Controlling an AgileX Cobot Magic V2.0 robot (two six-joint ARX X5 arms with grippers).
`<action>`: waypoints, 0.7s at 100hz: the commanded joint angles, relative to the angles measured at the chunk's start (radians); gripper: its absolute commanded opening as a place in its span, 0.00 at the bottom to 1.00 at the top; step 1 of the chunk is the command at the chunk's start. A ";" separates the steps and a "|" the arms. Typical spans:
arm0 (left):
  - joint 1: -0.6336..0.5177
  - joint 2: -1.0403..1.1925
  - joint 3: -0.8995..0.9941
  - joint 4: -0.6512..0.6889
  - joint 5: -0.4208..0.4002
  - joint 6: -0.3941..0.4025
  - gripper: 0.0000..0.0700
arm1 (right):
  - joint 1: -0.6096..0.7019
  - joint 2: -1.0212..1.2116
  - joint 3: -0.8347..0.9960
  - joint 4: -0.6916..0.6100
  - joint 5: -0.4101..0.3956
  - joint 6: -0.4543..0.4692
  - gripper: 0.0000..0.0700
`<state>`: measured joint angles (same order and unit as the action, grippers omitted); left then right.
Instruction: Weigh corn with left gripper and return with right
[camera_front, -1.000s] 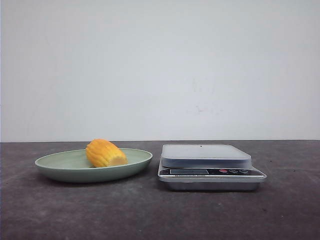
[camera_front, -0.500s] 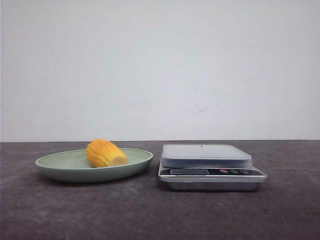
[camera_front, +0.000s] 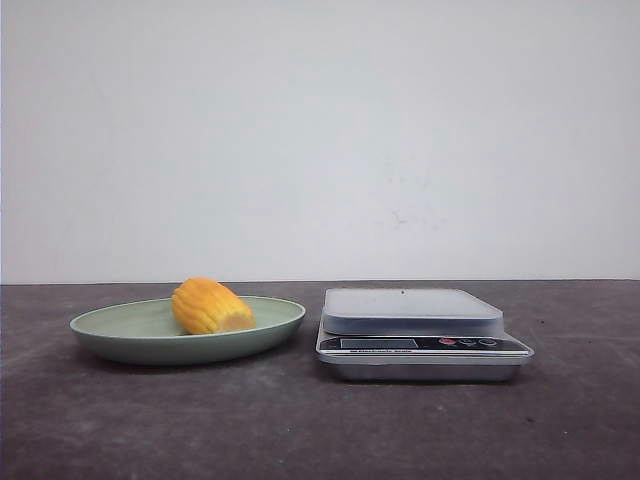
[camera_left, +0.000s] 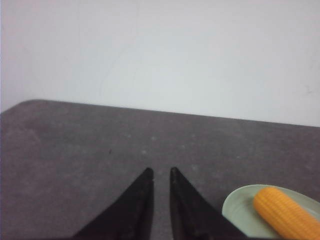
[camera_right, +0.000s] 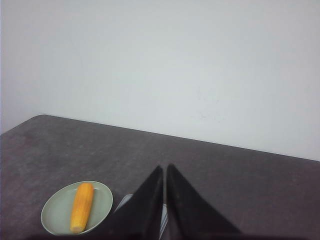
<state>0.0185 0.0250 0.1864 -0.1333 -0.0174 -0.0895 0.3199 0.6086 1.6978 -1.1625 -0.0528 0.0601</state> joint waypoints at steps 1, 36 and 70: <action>0.002 -0.014 -0.046 0.050 0.014 0.003 0.02 | 0.003 0.009 0.018 0.010 0.000 0.012 0.01; 0.002 -0.022 -0.161 0.093 0.029 0.017 0.02 | 0.003 0.009 0.018 0.009 0.000 0.012 0.01; 0.001 -0.022 -0.172 -0.011 0.037 0.018 0.02 | 0.003 0.009 0.018 0.009 0.000 0.012 0.01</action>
<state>0.0185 0.0044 0.0319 -0.1394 0.0147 -0.0875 0.3199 0.6086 1.6978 -1.1625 -0.0525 0.0601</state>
